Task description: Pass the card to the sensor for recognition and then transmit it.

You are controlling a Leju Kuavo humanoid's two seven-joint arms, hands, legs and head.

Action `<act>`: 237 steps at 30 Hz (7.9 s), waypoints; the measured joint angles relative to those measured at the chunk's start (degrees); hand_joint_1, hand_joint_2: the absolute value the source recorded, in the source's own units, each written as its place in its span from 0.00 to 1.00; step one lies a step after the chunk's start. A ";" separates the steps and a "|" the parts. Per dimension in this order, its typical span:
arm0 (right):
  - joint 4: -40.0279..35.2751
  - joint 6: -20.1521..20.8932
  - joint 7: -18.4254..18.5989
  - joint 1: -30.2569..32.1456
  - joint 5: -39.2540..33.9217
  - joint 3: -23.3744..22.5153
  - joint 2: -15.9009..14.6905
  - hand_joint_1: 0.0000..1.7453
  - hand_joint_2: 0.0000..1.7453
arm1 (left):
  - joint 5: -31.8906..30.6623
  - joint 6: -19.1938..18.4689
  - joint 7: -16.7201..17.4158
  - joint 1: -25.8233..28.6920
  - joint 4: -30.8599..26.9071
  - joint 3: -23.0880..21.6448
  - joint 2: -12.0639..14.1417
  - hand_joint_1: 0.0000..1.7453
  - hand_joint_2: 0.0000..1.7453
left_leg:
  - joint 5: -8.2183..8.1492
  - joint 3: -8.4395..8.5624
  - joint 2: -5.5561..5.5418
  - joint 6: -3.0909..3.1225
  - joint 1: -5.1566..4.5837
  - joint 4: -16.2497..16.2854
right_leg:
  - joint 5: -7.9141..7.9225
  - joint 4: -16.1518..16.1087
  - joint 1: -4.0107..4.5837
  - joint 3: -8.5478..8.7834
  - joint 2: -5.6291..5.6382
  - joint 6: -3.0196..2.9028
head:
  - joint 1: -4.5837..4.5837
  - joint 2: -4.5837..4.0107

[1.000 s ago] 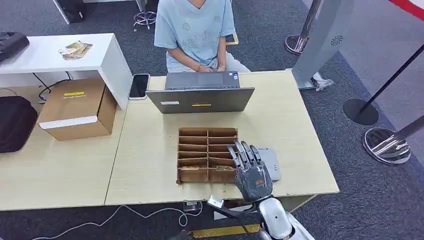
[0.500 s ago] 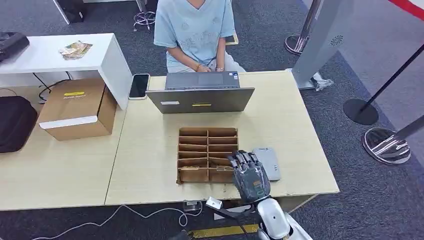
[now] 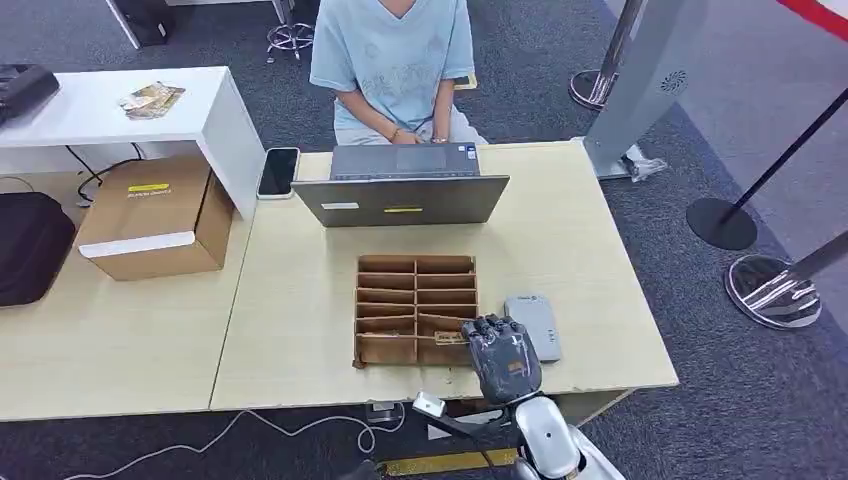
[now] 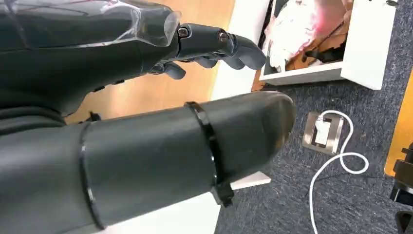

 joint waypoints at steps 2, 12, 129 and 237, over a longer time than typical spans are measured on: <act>0.00 0.00 0.04 -0.01 0.00 0.00 0.00 0.86 1.00 | 0.00 0.02 0.00 0.00 0.00 0.00 0.00 0.00 0.00 | 0.00 0.00 0.00 0.00 0.00 0.00 | 0.00 0.00 0.00 0.00 0.00 0.00 | 0.00 0.00; 0.00 0.02 0.17 -0.04 0.00 0.00 0.00 0.86 1.00 | 0.00 0.02 -0.02 0.00 0.00 -0.02 0.00 0.00 0.00 | 0.00 0.00 0.00 0.00 0.00 0.00 | 0.00 0.00 0.00 0.00 0.00 0.00 | 0.00 0.00; 3.48 -6.78 -1.60 -2.61 0.00 0.09 3.76 0.77 1.00 | -0.09 0.02 -1.03 -0.32 0.00 -1.42 -0.13 0.00 0.00 | 0.00 0.00 0.00 0.00 0.00 0.00 | 0.00 0.00 0.00 0.00 0.00 0.00 | 0.00 0.00; -16.46 17.77 -13.35 -7.63 -20.81 0.26 -3.06 0.55 1.00 | 2.25 0.02 -2.80 -0.47 0.00 -2.10 -0.17 0.00 0.00 | 0.01 -0.01 -0.01 0.00 -0.01 0.01 | 0.01 0.01 -0.01 0.00 -0.01 0.00 | 0.00 0.00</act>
